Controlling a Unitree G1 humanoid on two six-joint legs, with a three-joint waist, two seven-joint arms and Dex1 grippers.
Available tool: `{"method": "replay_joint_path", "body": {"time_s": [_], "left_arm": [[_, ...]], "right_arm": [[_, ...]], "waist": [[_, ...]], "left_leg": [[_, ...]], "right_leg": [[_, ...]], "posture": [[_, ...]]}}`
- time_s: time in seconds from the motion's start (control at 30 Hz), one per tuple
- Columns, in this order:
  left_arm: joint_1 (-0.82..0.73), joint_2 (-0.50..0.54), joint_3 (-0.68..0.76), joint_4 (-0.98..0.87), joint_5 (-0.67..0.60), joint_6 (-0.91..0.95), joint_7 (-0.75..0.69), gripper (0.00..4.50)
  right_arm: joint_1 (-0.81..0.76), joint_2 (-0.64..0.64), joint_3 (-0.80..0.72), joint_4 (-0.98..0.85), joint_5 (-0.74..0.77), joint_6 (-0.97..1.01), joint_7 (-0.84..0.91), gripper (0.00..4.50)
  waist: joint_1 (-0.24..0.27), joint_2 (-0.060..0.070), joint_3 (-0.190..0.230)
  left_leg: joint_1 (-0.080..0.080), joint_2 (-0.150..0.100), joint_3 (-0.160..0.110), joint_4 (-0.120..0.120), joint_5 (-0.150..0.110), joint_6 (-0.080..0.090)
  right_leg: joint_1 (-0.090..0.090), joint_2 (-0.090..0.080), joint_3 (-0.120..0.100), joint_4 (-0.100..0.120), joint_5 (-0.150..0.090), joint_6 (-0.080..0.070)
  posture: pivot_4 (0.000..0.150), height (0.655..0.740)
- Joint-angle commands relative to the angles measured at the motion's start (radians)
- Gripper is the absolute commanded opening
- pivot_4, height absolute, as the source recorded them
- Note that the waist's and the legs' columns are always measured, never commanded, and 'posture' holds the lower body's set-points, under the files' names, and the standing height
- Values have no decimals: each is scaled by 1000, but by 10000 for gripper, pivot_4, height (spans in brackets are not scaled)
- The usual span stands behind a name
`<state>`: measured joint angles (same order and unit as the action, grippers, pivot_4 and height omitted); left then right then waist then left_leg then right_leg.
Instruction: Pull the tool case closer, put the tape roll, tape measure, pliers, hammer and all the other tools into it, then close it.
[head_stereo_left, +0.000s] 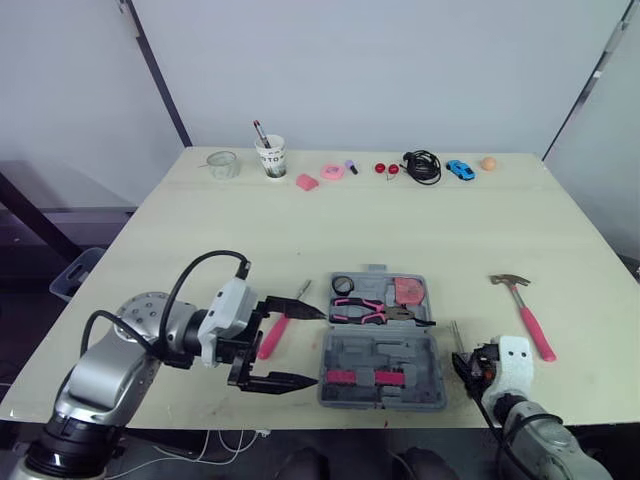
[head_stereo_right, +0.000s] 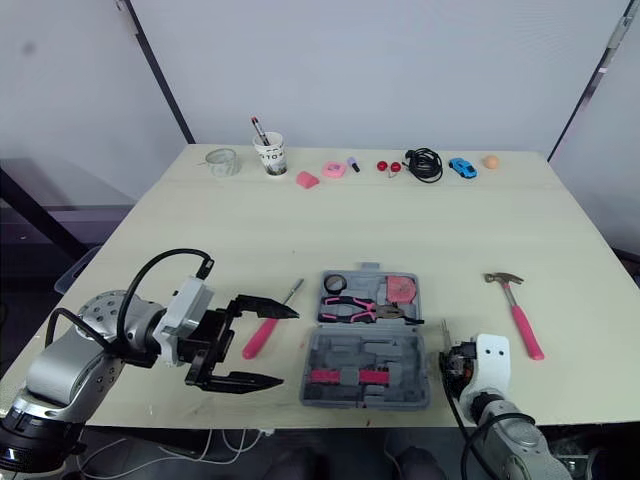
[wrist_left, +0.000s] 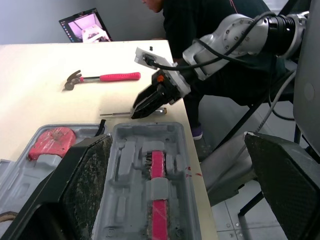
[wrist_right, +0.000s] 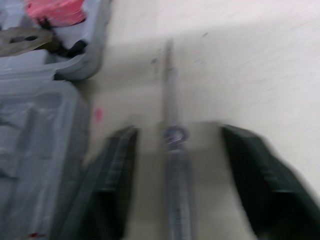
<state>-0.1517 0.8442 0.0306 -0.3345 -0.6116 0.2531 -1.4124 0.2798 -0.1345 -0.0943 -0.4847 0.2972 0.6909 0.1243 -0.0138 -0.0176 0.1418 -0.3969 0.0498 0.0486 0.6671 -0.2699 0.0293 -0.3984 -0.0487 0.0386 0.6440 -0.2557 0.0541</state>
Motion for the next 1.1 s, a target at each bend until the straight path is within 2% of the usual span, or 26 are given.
{"method": "replay_joint_path", "body": {"time_s": [0.03, 0.07, 0.17, 0.33, 0.6, 0.7, 0.9, 1.1], "left_arm": [[-11, 8, 19, -4, 0, -20, -9, 45000], [-11, 8, 19, -2, 0, -22, -9, 45000], [-12, 7, 21, 2, -1, -24, -8, 45000], [-17, 1, 20, 5, -7, -24, -4, 45000], [-9, -12, 20, 14, 1, -41, 3, 45000], [-3, -12, 18, 17, -1, -36, 5, 45000], [8, -19, 16, 20, 13, -54, 10, 45000], [21, -18, 23, 18, 17, -66, 11, 45000]], "right_arm": [[12, -44, -46, -65, 2, -48, 29, 41613], [12, -66, -53, -77, 1, -54, 42, 44509], [3, -132, -85, -103, 18, -59, 93, 44509], [-32, -296, -104, -71, 57, -92, 272, 44509], [-153, -657, -12, 119, 50, -309, 770, 44509], [-256, -770, 72, 230, -22, -483, 956, 44509], [-529, -832, 266, 518, -166, -869, 1247, 44509], [-756, -799, 413, 768, -286, -1200, 1412, 44509]], "waist": [[0, 0, 0], [0, 0, 0], [0, 0, 0], [0, 0, 0], [2, 0, 1], [0, 0, 1], [1, -2, 3], [5, -1, 6]], "left_leg": [[0, 0, 0, 0, 0, 0], [0, 0, 0, 0, 0, 0], [0, 0, 0, 0, 0, 0], [0, 0, 0, 0, 0, 0], [0, -1, 1, 1, 0, 0], [0, -1, 1, 1, 0, 0], [0, -1, 2, 2, 0, 0], [0, -1, 3, 2, 0, 0]], "right_leg": [[0, 0, 0, 0, 0, 0], [0, 0, 0, 0, 0, 0], [0, 0, 0, 0, 0, 0], [0, 0, 0, 0, 0, 0], [1, 1, 0, 0, 0, 0], [1, 1, 0, 0, 1, 1], [2, 1, -1, 0, 1, 2], [2, 1, -1, 0, 1, 2]], "posture": [[1500, 7400], [1500, 7400], [1500, 7400], [1500, 7400], [1500, 7400], [1500, 7400], [1500, 7400], [1500, 7400]]}}
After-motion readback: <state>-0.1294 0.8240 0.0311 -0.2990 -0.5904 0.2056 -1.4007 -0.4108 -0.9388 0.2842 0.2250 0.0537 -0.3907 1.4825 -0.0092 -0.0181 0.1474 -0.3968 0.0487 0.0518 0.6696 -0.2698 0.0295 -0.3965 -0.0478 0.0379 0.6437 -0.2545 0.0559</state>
